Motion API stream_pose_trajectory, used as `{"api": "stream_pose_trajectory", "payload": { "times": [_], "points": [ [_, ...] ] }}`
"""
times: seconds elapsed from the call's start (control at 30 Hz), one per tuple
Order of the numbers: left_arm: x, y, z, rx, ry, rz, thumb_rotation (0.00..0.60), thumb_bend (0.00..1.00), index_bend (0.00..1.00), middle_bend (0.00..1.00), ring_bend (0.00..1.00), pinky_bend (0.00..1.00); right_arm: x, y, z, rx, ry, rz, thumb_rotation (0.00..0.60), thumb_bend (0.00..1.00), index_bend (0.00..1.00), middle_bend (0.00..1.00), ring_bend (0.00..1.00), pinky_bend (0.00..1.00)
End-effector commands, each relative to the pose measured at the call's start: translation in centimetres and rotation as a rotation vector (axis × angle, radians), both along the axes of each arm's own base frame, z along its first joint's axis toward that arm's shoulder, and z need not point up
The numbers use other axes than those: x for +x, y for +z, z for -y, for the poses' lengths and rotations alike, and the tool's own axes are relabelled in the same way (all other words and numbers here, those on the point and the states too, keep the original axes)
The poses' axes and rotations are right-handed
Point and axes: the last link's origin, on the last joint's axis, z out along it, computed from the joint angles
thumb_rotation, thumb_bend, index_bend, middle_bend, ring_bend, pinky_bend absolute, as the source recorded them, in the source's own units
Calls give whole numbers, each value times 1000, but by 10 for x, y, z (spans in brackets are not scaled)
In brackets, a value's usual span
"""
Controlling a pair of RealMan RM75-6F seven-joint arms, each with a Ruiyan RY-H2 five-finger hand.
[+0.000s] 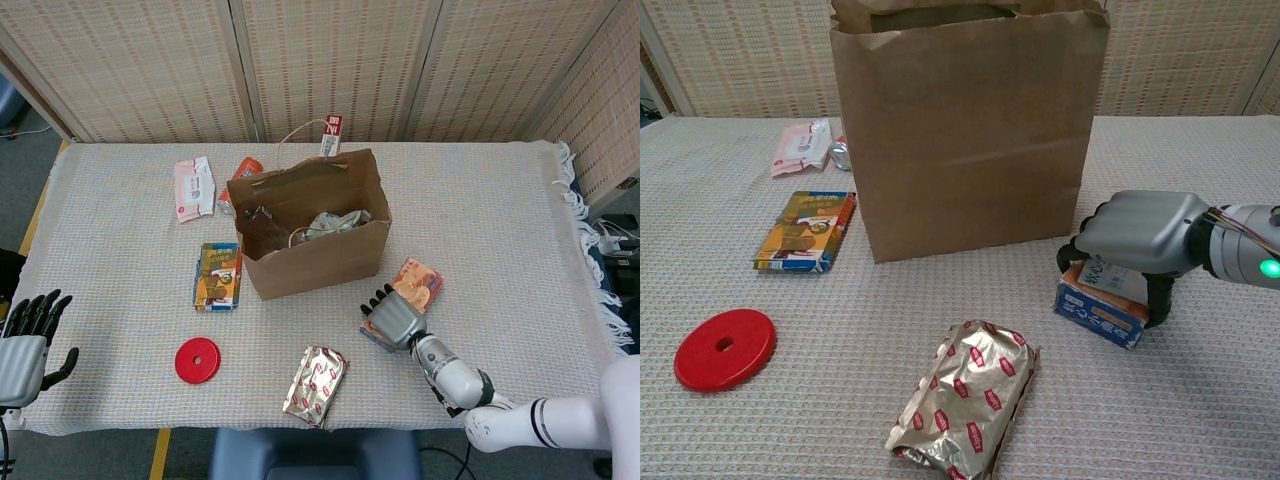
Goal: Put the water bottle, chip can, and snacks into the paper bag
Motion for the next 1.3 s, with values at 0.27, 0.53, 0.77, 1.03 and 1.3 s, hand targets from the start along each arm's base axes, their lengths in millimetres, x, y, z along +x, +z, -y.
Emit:
{"api": "stream_pose_trajectory", "payload": {
  "times": [0.27,0.53,0.77,1.03,1.3],
  "points": [
    [0,0,0,1,0,-2,600,399,74,0,0,0,6,22,-19,5,-4,135,600,250,500,542,598,659],
    [0,0,0,4,1,-5,600,399,75,0,0,0,42,63,-23,-44,-9,428,600,250,503,547,598,698],
    [1,0,0,5,2,-6,600,399,74,0,0,0,68,115,-24,-145,50,587,600,250,511,552,598,698],
    [1,-1,0,4,1,-8,600,399,74,0,0,0,93,164,-28,-231,118,762,600,250,516,553,598,698],
    [1,-1,-1,5,1,-8,600,399,74,0,0,0,123,197,-20,-335,211,914,600,250,527,558,599,698]
  ]
}}
